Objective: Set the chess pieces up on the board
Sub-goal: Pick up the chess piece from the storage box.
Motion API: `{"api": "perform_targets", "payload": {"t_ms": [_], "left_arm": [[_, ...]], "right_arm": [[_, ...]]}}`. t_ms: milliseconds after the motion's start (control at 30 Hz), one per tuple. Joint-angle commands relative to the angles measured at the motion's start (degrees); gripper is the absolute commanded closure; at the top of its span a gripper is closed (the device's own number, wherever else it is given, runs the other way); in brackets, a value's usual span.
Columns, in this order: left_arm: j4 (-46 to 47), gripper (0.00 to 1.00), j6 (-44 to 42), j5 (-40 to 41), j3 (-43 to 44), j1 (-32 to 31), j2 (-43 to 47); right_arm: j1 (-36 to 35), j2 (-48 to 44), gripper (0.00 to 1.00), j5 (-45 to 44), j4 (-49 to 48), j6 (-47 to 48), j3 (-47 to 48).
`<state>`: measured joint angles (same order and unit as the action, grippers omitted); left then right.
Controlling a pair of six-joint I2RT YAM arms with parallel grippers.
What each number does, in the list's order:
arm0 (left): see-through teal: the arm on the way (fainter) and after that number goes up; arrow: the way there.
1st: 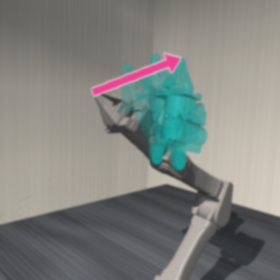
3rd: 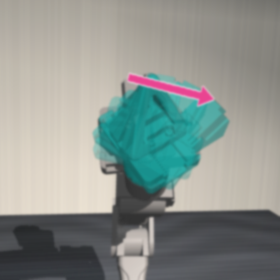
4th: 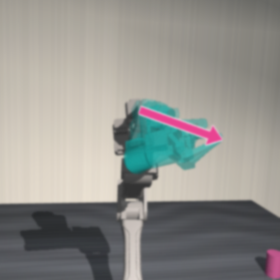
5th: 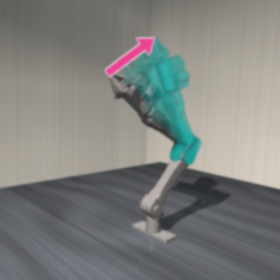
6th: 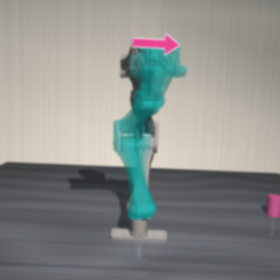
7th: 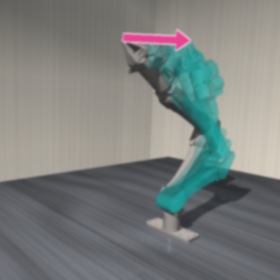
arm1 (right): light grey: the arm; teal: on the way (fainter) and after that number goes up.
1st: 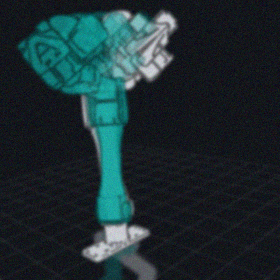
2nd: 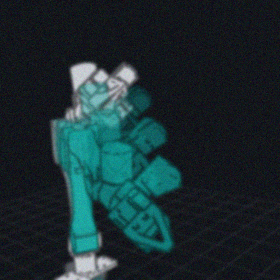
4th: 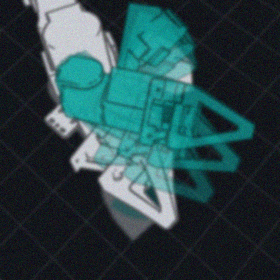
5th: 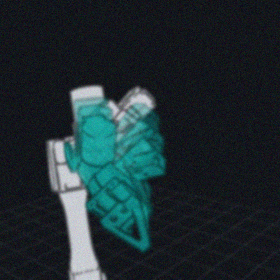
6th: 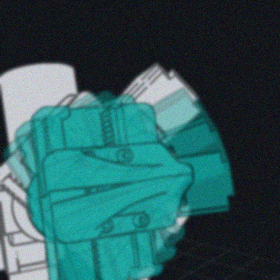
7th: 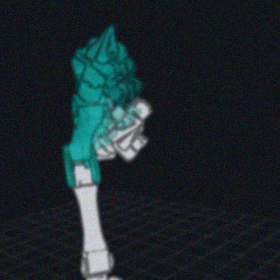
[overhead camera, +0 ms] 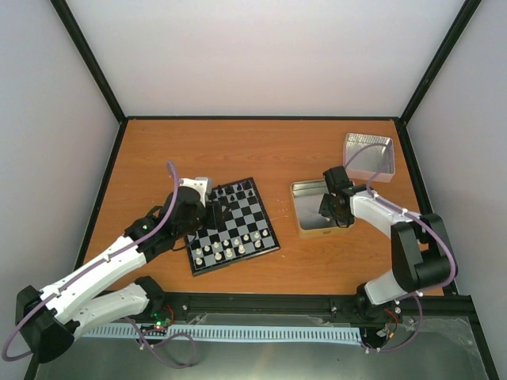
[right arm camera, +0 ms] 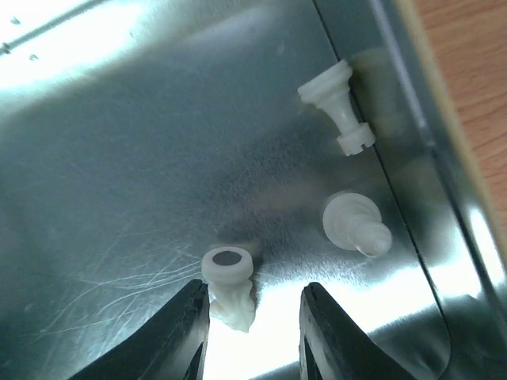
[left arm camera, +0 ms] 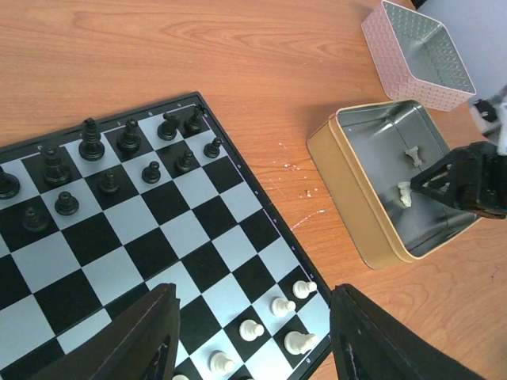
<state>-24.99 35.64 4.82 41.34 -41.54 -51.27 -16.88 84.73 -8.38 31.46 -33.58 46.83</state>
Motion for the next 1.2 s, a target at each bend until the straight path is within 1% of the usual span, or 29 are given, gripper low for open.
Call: {"api": "perform_targets", "payload": {"t_ms": [0,100,267,500,667,700,933,1100,1167], "left_arm": [[3.37,0.47,0.66,-2.03,0.04,0.24,-0.83],[3.34,0.47,0.47,-2.32,0.14,0.26,-1.28],[3.58,0.46,0.31,-2.14,0.13,0.23,-1.4],[3.68,0.46,0.24,-2.3,0.14,0.23,-2.46],[3.57,0.46,0.26,-2.66,0.05,0.23,-2.45],[3.45,0.46,0.3,-2.65,-0.03,0.23,-2.4],[3.86,0.46,0.4,-2.79,-0.17,0.23,-2.31],[5.91,0.45,-0.08,-4.91,-0.51,0.23,-3.11],[7.73,0.43,-0.69,-6.66,-0.87,0.23,-3.6]], "right_arm": [[0.43,4.31,0.67,1.09,1.33,2.54,2.09],[0.41,5.85,0.66,2.29,0.28,3.08,2.39],[0.38,6.86,0.65,1.77,-0.64,3.47,3.17],[0.36,10.21,0.66,1.39,-2.11,4.36,4.26],[0.36,10.69,0.8,2.09,-2.95,3.74,3.94],[0.41,10.46,0.81,2.01,-2.86,3.3,3.81],[0.36,5.58,0.82,2.29,-4.0,1.72,2.99],[0.43,-0.91,0.82,4.37,-6.18,-1.31,2.21],[0.38,-3.94,0.82,6.41,-7.53,-3.42,1.74]]}}
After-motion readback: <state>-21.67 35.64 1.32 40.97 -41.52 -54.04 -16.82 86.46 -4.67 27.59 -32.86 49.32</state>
